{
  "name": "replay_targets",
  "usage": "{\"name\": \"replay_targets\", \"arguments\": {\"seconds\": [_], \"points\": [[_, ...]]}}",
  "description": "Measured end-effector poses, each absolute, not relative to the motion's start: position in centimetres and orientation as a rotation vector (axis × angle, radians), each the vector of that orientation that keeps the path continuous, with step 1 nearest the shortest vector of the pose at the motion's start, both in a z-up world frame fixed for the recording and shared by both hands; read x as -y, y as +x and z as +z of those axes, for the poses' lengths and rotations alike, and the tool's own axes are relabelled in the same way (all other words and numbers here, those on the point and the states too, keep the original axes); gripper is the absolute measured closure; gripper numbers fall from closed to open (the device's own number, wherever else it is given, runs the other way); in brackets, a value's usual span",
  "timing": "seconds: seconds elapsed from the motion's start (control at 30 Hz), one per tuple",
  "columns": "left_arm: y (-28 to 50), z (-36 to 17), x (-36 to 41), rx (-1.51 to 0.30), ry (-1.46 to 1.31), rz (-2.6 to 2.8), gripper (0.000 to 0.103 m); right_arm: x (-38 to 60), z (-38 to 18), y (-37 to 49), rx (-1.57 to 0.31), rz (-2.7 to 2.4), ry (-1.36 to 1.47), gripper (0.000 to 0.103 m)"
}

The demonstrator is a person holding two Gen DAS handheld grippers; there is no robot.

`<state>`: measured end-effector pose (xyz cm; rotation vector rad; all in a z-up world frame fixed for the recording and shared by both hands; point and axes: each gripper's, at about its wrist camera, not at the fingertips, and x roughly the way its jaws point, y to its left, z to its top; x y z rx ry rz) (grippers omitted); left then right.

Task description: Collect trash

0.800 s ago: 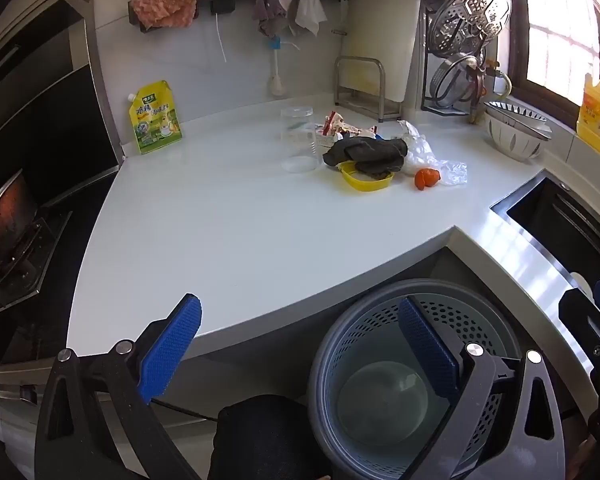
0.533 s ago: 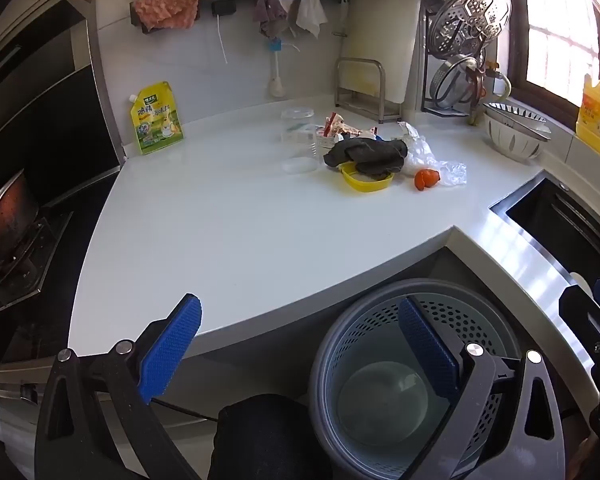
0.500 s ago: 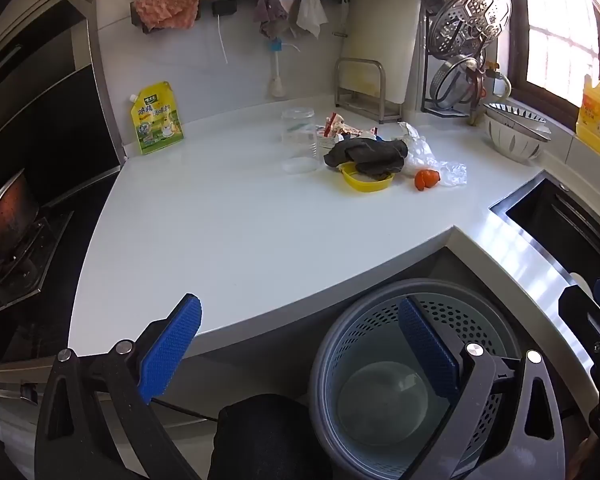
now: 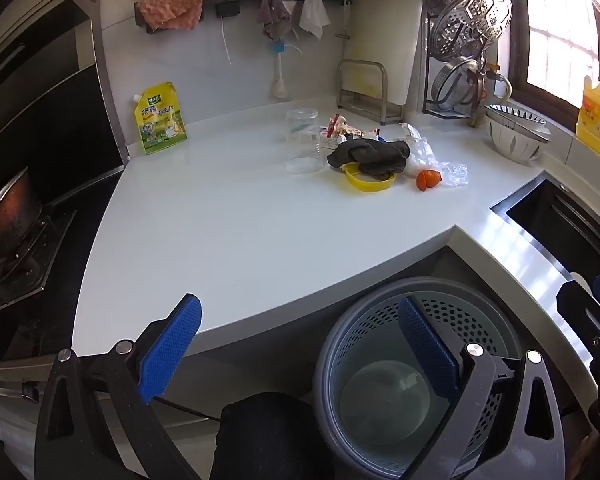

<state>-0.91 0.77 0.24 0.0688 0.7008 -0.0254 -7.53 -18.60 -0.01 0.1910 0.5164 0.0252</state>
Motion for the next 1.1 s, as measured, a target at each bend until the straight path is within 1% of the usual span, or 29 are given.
{"name": "replay_targets", "arguments": {"seconds": [1.1], "points": [[-1.21,0.50,-1.82,-0.696,0.051,-0.018,0.006,17.61,0.65,-7.75,-0.510,0.035,0.166,0.017]]}}
